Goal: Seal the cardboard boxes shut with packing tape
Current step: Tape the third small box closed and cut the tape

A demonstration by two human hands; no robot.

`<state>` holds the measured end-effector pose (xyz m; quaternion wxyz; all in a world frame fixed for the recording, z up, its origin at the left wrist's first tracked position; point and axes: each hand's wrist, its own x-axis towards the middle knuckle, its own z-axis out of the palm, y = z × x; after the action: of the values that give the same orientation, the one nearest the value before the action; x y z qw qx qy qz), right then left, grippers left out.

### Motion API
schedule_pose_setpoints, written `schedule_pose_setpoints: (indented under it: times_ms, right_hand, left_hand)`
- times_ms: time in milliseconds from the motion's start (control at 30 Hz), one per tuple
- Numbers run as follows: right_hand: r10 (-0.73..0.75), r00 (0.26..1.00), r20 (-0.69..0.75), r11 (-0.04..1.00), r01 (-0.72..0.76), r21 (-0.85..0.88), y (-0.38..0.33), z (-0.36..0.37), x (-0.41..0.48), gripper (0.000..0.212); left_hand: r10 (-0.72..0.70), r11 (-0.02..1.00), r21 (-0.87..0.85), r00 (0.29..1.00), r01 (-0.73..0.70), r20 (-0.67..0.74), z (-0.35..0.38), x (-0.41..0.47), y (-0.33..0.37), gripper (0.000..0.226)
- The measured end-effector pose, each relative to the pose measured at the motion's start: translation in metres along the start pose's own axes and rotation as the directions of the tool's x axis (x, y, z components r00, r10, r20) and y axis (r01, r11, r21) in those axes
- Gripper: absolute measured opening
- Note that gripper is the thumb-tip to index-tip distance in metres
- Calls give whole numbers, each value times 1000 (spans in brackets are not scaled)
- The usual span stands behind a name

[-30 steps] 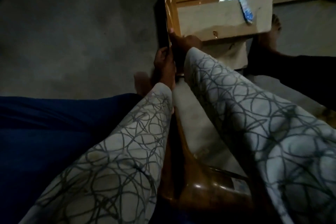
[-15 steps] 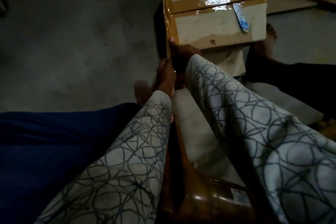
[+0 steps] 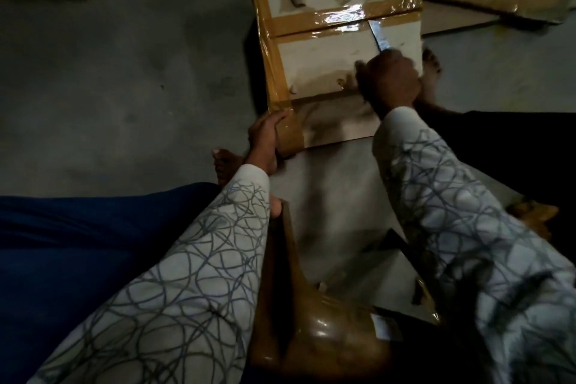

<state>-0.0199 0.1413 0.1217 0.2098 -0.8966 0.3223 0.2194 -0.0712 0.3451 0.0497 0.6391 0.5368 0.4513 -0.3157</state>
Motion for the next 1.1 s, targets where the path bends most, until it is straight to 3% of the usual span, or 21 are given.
schedule_pose_setpoints:
  times_ms: [100,267,500,600,700,767,900,1000,1100]
  right_hand:
    - [-49,973,-223,988,15,-154,23,-9,19,57]
    - [-63,972,-225,986,26,-163,29,-6,28,57]
    - [-3,987,-163,1000,4,6,30,-9,28,56]
    - [-38,974,-224,998,25,-62,49,1,40,66]
    - [-41,982,-186,994,20,-110,72,17,73,78]
    - [-36,990,-140,996,25,-81,47,-2,44,72]
    - [-118,993,-2,991,118,70,16,-18,-5,21]
    - [-450,892,-46,885,452,114,5,-5,-34,21]
    - [-730,678,-87,682,731,-18,-5,12,-57,19]
  left_hand:
    - [-40,999,2,999,40,-28,-1,-3,5,36]
    - [-47,997,61,998,49,-40,-3,-5,6,69]
    - [-50,994,101,999,48,15,-8,-9,6,63]
    - [-88,994,77,994,83,65,-11,-17,5,73]
    - [-104,992,84,990,96,98,-12,-20,5,72]
    - [-81,994,84,993,74,87,-13,-22,3,64]
    - [7,996,86,999,-10,37,-15,-24,3,53]
    - [50,990,133,997,-42,-64,-13,-24,2,32]
    - [19,993,116,996,-8,-93,-11,-27,0,33]
